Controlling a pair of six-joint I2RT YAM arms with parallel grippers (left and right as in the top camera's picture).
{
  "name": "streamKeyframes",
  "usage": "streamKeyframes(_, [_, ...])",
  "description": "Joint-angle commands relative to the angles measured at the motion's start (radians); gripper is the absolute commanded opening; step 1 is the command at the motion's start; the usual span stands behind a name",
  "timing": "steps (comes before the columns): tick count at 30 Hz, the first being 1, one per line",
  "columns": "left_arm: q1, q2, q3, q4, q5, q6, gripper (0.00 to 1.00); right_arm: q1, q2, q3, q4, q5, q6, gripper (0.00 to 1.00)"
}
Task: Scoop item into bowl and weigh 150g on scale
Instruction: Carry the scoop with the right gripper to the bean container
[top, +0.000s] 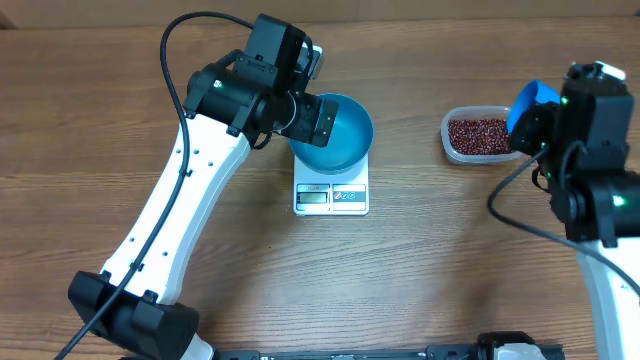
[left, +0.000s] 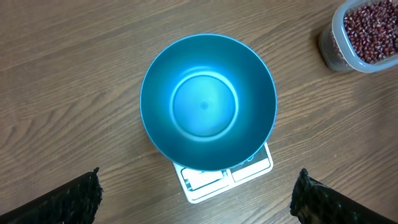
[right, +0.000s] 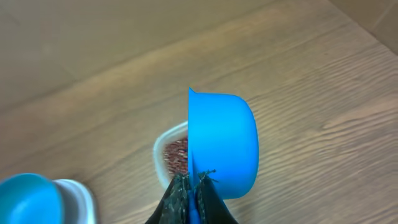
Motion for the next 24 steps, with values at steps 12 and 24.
streamKeyframes(12, [-0.006,0.005,0.019,0.01,0.004,0.022,1.0,-0.004,0.293,0.21,-0.103,0.151,-0.23,0.04])
streamKeyframes(24, [-0.006,0.005,0.019,0.01,0.004,0.022,1.0,0.006,0.386,0.21,-0.09,0.185,-0.285,0.04])
